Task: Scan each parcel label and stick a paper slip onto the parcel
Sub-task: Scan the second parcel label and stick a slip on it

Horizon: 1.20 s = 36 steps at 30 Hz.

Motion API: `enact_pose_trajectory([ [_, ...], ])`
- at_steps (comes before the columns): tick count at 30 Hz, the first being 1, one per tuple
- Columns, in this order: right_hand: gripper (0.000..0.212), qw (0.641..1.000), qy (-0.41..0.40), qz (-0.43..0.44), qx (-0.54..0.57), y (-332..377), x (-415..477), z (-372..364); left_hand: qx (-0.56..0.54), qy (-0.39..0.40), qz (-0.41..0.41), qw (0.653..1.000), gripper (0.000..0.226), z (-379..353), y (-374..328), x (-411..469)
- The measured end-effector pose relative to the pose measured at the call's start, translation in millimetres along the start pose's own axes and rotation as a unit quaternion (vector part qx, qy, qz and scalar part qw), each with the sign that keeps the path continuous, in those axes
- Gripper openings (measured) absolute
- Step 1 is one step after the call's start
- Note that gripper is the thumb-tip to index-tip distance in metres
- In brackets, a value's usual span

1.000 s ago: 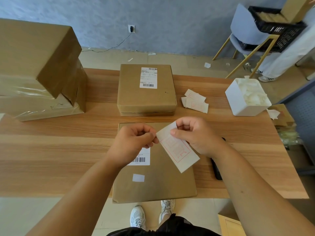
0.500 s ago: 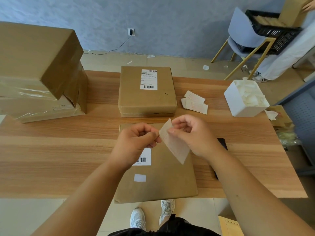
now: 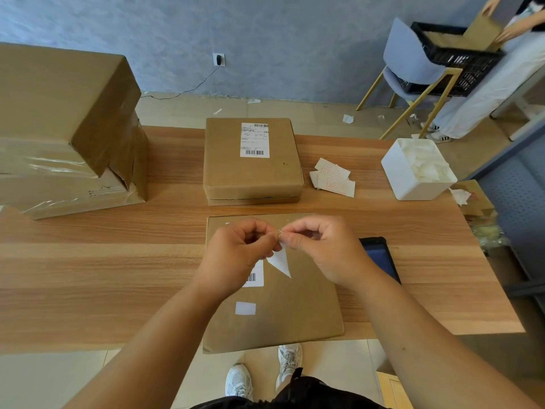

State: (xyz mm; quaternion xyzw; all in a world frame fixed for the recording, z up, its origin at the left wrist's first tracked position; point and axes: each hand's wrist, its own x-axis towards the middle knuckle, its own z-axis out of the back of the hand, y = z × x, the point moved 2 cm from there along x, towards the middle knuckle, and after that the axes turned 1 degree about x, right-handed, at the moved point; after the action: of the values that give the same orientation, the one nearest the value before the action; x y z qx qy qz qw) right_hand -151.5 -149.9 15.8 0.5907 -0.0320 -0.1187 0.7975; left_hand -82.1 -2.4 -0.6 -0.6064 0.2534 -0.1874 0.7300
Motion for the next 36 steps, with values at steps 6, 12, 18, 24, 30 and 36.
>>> enact_pose_trajectory([
  [6,0.013,0.993,-0.044,-0.08,0.071,-10,-3,-8,-0.039,-0.006,0.011,0.999,0.015,4,3,-4],
  [12,0.015,0.944,-0.172,-0.192,0.208,-33,-9,-4,-0.09,-0.098,0.075,0.988,0.018,9,17,-2],
  [18,0.007,0.859,-0.31,-0.264,0.311,-59,-18,17,-0.121,-0.183,0.123,0.968,0.022,13,34,4],
  [24,0.01,0.824,-0.433,-0.261,0.256,-79,-31,52,-0.039,-0.218,0.125,0.967,0.006,11,39,12],
  [30,0.011,0.905,-0.384,-0.169,-0.069,-80,-36,102,0.105,-0.124,0.105,0.981,0.007,-12,32,36],
  [36,0.01,0.919,-0.224,-0.176,-0.271,-104,-25,169,0.184,-0.053,0.077,0.979,0.015,-77,22,78],
])
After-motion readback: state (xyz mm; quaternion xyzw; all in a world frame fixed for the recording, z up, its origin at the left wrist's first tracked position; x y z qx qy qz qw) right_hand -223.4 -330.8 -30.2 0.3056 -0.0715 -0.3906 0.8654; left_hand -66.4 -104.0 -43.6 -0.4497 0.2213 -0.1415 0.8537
